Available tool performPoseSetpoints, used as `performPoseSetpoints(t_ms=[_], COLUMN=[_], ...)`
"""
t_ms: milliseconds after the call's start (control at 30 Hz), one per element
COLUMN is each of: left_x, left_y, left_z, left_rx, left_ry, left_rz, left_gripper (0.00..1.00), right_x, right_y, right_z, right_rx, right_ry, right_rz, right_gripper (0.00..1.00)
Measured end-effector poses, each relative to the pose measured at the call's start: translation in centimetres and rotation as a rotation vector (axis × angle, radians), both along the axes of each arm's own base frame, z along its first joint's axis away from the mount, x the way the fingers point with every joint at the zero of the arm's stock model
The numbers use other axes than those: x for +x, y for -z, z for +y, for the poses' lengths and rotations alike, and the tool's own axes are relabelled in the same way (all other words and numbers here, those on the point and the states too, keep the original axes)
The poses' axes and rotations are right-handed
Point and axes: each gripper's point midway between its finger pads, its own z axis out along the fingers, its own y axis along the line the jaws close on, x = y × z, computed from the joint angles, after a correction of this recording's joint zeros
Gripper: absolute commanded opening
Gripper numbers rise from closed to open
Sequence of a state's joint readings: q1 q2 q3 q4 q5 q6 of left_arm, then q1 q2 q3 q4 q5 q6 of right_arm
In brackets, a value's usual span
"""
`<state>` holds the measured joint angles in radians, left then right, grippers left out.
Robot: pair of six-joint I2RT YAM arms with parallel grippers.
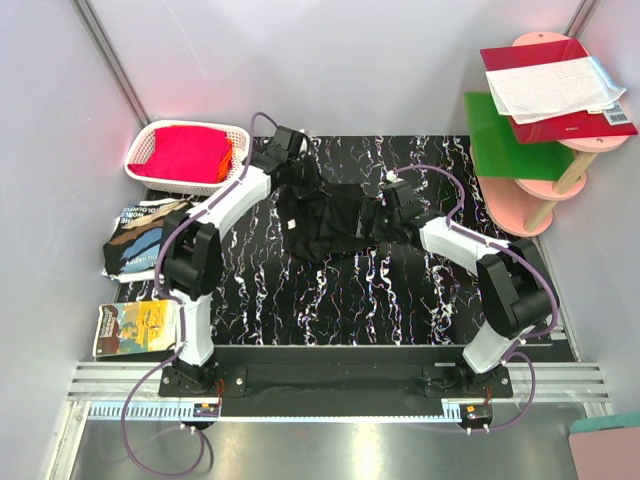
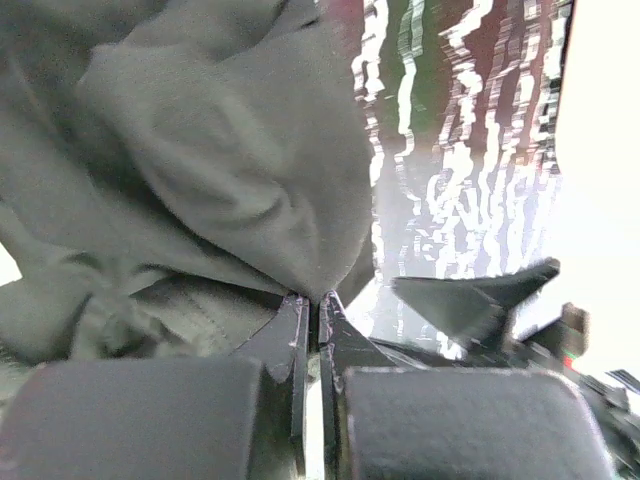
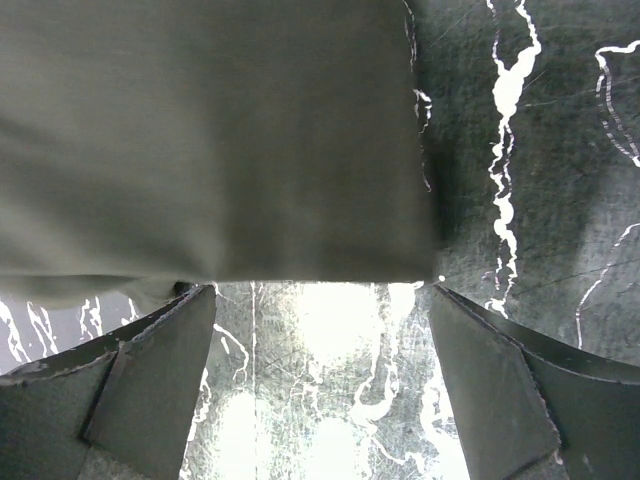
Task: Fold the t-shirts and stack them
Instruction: Smooth out wrinkles on the folded tshirt
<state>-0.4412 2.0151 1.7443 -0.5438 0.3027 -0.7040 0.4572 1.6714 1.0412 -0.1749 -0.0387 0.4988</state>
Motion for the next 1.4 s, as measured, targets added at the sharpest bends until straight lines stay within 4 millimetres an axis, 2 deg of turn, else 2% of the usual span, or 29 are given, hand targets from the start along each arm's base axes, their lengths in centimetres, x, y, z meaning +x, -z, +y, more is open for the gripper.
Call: performPoseSetpoints(t_ms=[67,167,300,433,467,567,700,767,867,900,1000,1100,1167,1200,1400], left_x=[-0.1,-0.1,-0.1,-0.5,-0.9,-2.1,-3.5,-4.0,-4.1,-4.1,-4.1,-4.2,-4.3,-4.2,-3.7], left_y=[-1.4,-2.4,-2.0,-0.3,0.3,2.1,3.6,4.1,4.1,4.1,4.4,5.1,5.5,5.7,6.9], left_z=[0.3,1.6,4.0,6.5,7.1,8.8,9.5,9.7,9.7,9.7,9.6,9.7,9.7,9.6,9.3], left_rx=[-0.007,0.013,0.070,0.129,0.147,0.203,0.243,0.252,0.255,0.254,0.252,0.251,0.253,0.251,0.242], left_ry=[-0.001,-0.017,-0.052,-0.080,-0.085,-0.090,-0.067,-0.063,-0.060,-0.059,-0.063,-0.067,-0.067,-0.070,-0.073], left_rz=[-0.025,-0.037,-0.020,0.026,0.042,0.098,0.144,0.161,0.165,0.163,0.164,0.169,0.177,0.178,0.193], left_gripper=[0.00,0.00,0.00,0.01,0.25,0.74,0.77,0.76,0.64,0.53,0.32,0.30,0.14,0.01,0.00], right_x=[-0.1,-0.2,-0.2,-0.2,-0.2,-0.2,-0.2,-0.3,-0.3,-0.4,-0.3,-0.3,-0.3,-0.3,-0.4], right_y=[0.1,0.2,0.3,0.3,0.3,0.2,0.2,0.3,0.5,0.5,0.5,0.5,0.6,0.6,0.8], right_z=[0.1,0.1,0.1,0.1,0.1,0.3,0.4,0.5,0.6,0.6,0.6,0.6,0.6,0.6,0.5], right_rx=[0.006,0.007,0.009,0.012,0.013,0.019,0.025,0.030,0.033,0.034,0.035,0.036,0.036,0.036,0.033], right_ry=[-0.003,-0.003,-0.001,0.001,0.001,-0.002,-0.003,-0.007,-0.009,-0.008,-0.007,-0.007,-0.007,-0.008,-0.007], right_rz=[0.002,0.005,0.008,0.006,0.006,0.005,0.007,0.012,0.019,0.020,0.020,0.018,0.018,0.019,0.024], right_gripper=[0.94,0.94,0.94,0.94,0.94,0.94,0.93,0.93,0.93,0.93,0.93,0.93,0.93,0.94,0.93])
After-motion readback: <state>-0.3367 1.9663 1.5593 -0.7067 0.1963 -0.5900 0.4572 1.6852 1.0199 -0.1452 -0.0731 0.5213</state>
